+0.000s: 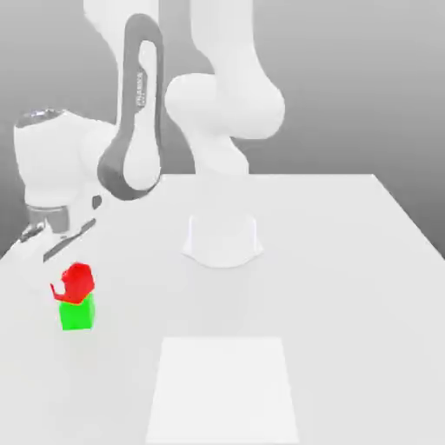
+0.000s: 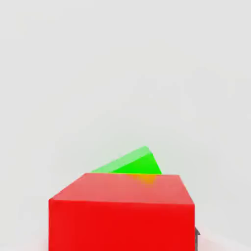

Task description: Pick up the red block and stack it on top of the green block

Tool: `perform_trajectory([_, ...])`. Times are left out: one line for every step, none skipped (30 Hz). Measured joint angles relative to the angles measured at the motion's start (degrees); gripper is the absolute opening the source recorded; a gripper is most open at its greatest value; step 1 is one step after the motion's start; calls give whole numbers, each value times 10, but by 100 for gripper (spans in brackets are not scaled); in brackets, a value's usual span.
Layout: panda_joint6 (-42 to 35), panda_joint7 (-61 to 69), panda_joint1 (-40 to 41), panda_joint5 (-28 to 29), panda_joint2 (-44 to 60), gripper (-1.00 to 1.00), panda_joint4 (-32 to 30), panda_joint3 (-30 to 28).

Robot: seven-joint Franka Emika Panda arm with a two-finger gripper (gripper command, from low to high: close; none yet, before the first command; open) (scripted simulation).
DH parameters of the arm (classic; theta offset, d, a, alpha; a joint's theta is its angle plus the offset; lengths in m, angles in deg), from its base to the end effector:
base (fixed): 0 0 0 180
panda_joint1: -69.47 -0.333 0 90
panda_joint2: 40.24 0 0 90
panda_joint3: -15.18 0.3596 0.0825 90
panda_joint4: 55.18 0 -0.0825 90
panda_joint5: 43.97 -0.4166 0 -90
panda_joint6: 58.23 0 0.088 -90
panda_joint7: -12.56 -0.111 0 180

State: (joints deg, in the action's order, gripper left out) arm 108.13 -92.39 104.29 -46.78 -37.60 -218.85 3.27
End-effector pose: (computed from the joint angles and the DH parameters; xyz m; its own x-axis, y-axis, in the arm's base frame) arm 0.2478 -0.2693 0.1926 -0.9018 -0.4321 -0.0026 -0.4321 0.9018 -0.0014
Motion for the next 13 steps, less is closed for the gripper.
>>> perform_trajectory([0, 0, 0, 0, 0, 100, 0, 0])
perform_trajectory([0, 0, 0, 0, 0, 100, 0, 0])
perform_trajectory([0, 0, 0, 0, 0, 100, 0, 0])
perform_trajectory([7, 4, 1, -6, 8, 100, 0, 2])
perform_trajectory([2, 2, 2, -3, 3, 100, 0, 1])
perform_trajectory([-9, -2, 0, 3, -9, 100, 0, -2])
perform_trajectory([-23, -9, 3, 14, -24, 100, 0, -2])
perform_trajectory([-39, -16, 6, 24, -40, 100, -1, -1])
perform_trajectory([-55, -23, 10, 34, -57, 100, -1, 0])
perform_trajectory([-71, -30, 13, 43, -74, 100, -2, 1])
perform_trajectory([-87, -36, 16, 52, -91, 100, -3, 3])
perform_trajectory([-102, -42, 20, 60, -107, 100, -4, 4])
perform_trajectory([-117, -47, 24, 68, -123, 100, -5, 6])
